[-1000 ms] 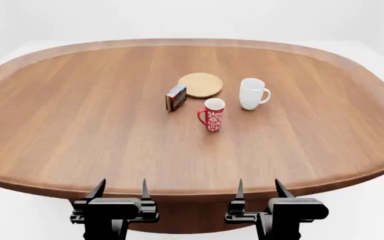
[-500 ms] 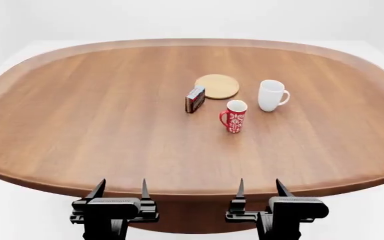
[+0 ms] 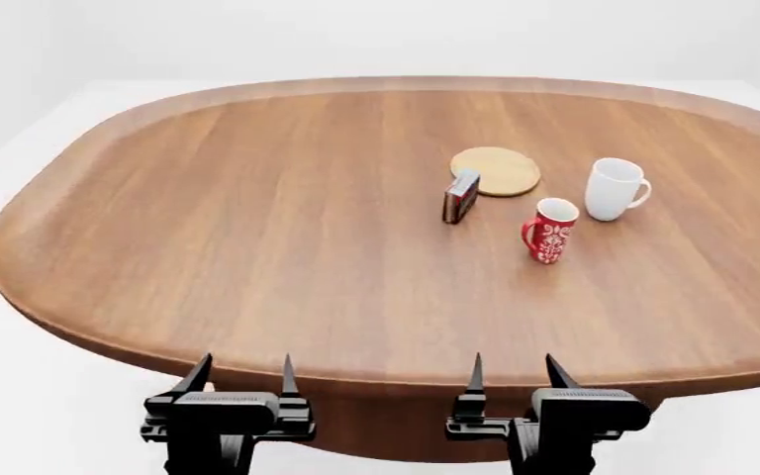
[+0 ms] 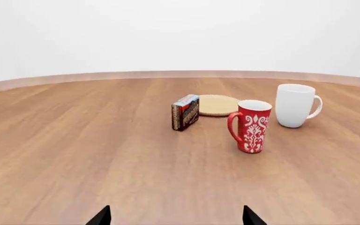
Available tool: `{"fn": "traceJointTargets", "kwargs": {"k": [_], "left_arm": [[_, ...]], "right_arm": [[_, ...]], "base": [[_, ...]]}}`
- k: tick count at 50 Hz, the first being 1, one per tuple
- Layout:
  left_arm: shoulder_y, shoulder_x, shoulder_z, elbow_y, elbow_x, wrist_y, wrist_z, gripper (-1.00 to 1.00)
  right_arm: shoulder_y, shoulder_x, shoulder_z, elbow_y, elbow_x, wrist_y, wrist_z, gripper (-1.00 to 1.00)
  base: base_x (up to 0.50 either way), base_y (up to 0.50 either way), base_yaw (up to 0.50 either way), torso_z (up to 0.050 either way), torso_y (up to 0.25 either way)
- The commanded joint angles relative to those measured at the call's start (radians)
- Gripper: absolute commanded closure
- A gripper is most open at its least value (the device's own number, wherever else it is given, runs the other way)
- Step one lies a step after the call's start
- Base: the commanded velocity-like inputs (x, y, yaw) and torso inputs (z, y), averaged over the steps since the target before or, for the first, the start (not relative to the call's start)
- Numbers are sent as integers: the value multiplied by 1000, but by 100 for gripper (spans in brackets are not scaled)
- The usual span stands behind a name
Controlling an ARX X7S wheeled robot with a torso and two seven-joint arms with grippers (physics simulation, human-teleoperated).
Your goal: Put the chocolate pudding to the left of the plate.
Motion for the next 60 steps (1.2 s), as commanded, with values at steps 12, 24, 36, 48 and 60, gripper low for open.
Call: {"fn": "traceJointTargets", "kwargs": {"k": [12,24,36,48,60], "left_arm": [[-6,-23,24,0,-35,-9,-25,-100],[-6,-34,36,3,-48,-9,-34,-100],[-8,-43,47,5,-60,-14,-42,-100],[-9,-51,55,2,-71,-7,-49,-100],[-9,-58,63,-1,-80,4,-55,-100]], "right_arm": [[1,25,-28,-3,27,-2,28,-100],[-1,35,-37,-5,42,-9,41,-100],[12,43,-47,6,55,7,52,-100],[15,51,-56,7,68,12,61,-100],[19,58,-64,9,79,14,68,-100]], "base": [[0,500,0,0,0],[0,76,0,0,0],[339,0,0,0,0],[500,0,0,0,0],[500,-54,0,0,0]]}}
